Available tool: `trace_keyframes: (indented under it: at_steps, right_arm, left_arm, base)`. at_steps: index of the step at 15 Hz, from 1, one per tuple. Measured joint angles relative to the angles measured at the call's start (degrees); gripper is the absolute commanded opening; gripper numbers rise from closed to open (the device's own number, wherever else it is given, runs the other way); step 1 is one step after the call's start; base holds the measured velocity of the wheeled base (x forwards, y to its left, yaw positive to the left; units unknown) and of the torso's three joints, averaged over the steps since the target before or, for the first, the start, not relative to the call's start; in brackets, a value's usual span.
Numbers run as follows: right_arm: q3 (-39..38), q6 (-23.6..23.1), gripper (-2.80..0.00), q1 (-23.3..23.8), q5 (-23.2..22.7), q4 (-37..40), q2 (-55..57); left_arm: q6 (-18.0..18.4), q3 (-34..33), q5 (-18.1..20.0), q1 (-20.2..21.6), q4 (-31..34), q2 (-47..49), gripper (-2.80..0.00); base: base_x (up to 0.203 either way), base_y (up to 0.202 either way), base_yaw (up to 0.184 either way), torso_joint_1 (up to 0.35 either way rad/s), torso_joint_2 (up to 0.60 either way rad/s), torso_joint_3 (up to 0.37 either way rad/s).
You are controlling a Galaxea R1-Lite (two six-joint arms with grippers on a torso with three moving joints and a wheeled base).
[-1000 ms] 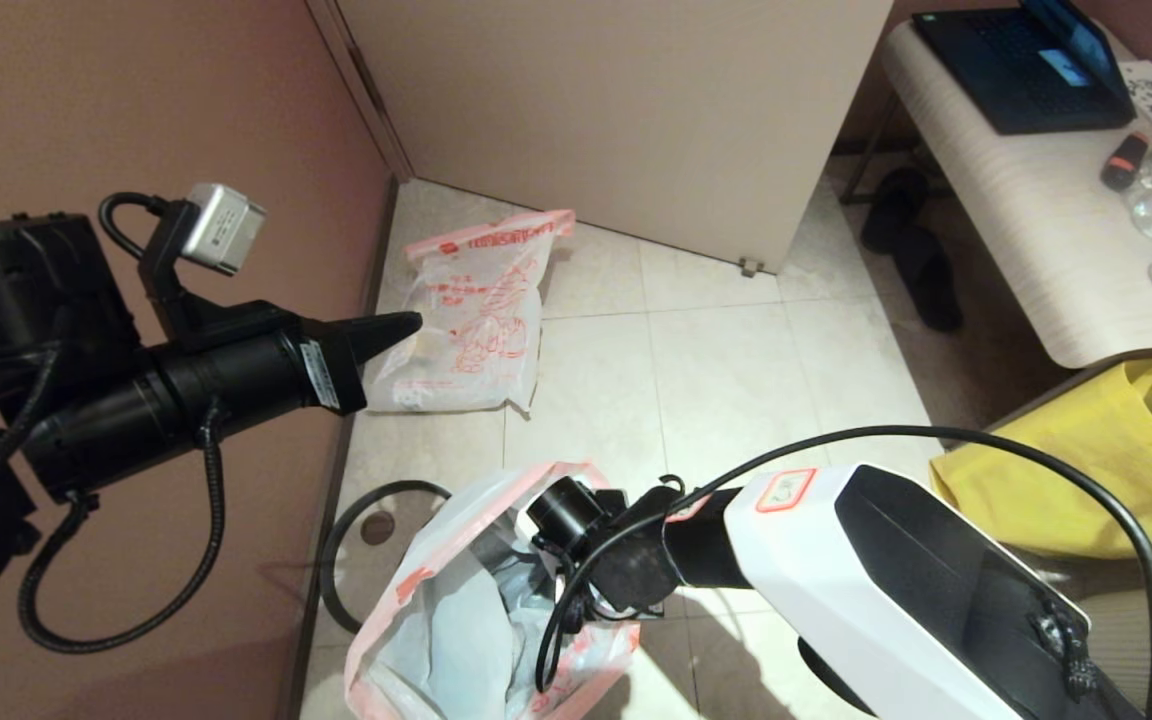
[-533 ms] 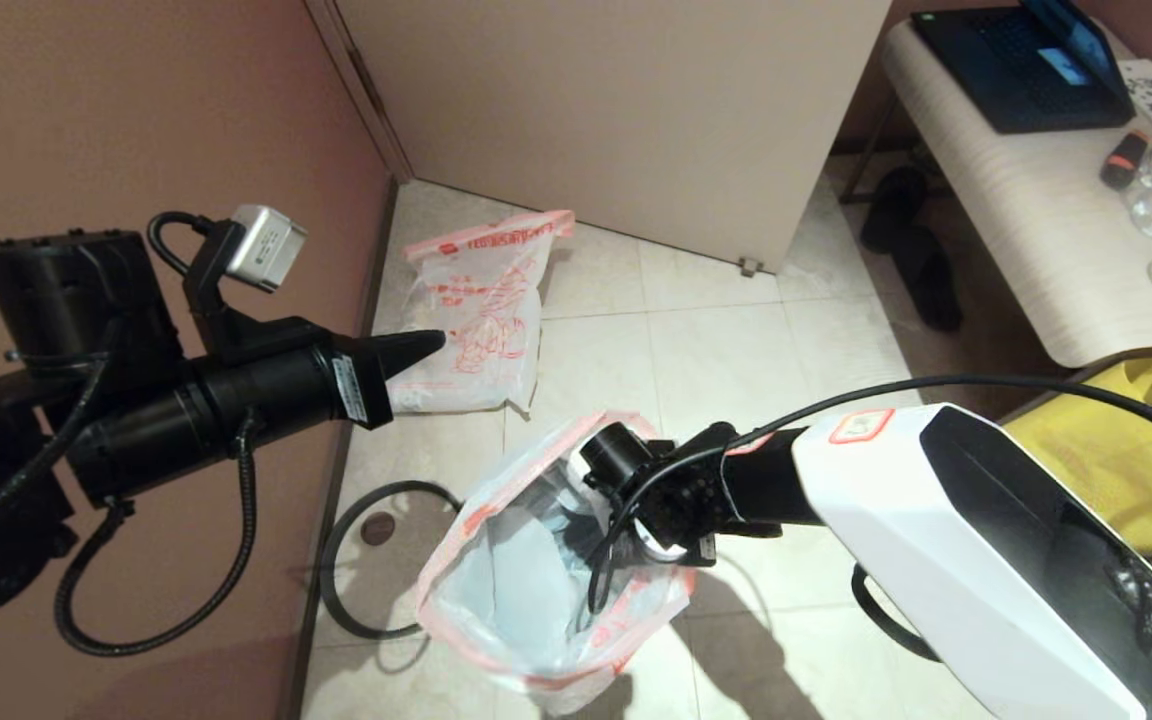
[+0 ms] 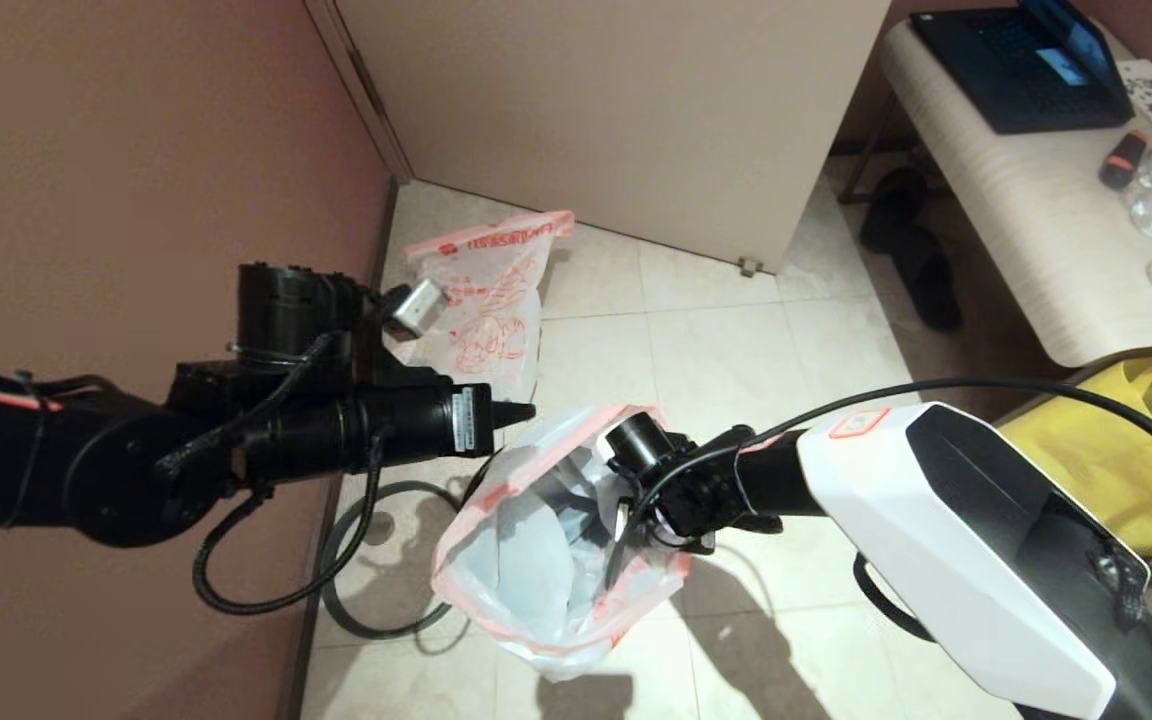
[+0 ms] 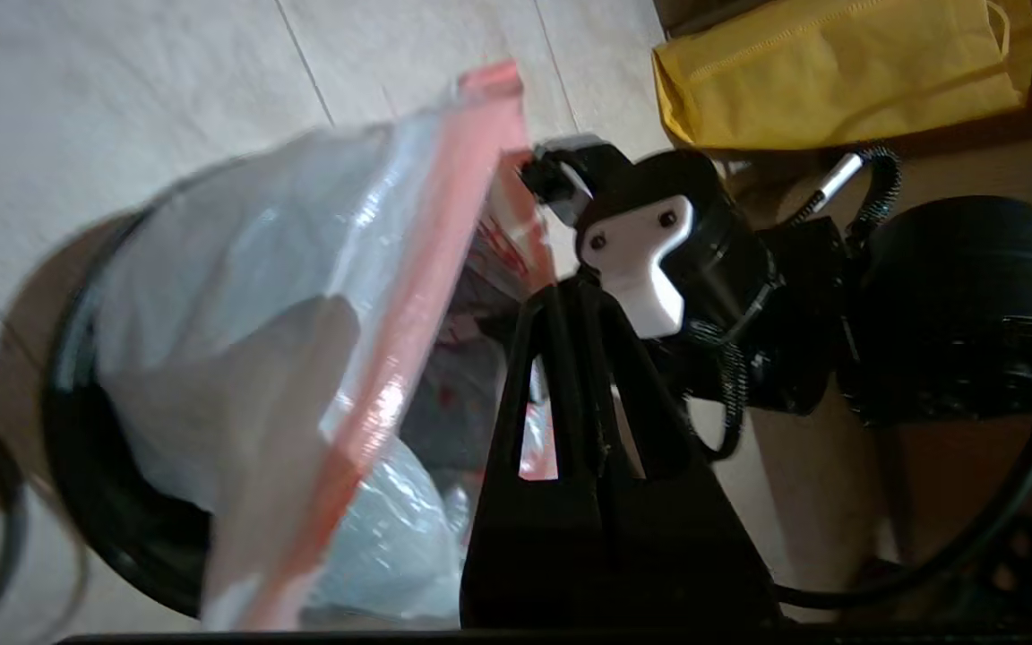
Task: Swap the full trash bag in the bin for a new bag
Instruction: Put the new garbage bag on the trash can
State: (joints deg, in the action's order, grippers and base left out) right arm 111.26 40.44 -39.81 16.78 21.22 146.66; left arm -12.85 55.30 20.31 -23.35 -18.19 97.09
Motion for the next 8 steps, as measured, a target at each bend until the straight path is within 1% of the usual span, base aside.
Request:
trace_keyframes:
  at_steps: [1, 3, 5, 7, 8]
  right_arm:
    - [-0.36, -0.12, -2.80, 0.04, -0.21, -2.70, 0.43]
    - [-0.34, -1.41, -2.80, -0.02, -0.36, -7.67, 1.57]
    - [0.35, -2.66, -2.80, -0.09, -0.38, -12.17, 2.66]
    - [1.03, -4.54, -2.80, -0.56, -0.31, -15.94, 3.62]
    - [1.25, -6.58, -2.80, -0.70, -0.27, -18.15, 4.09]
  left_arm:
    - [-1.04, 2.91, -0.02, -0.64, 5.15, 0.18, -2.80]
    - [-1.90, 10.17, 0.02, -1.75, 17.57, -0.09, -2.80]
    - [-3.27, 17.90, -0.06, -1.76, 30.24, 0.13, -2.80]
    - [-5.28, 22.63, -0.45, 0.02, 38.29, 1.11, -2.80]
    - [-5.45, 23.87, -0.55, 0.93, 39.57, 1.69, -2.80]
  base:
    - [0.000, 0.000, 0.000, 0.000, 0.00, 0.000]
    - [0.000, 0.000, 0.000, 0.000, 0.00, 0.000]
    - [0.000, 0.000, 0.000, 0.000, 0.00, 0.000]
    - [0.000, 0.000, 0.000, 0.000, 0.00, 0.000]
    - [0.000, 0.000, 0.000, 0.000, 0.00, 0.000]
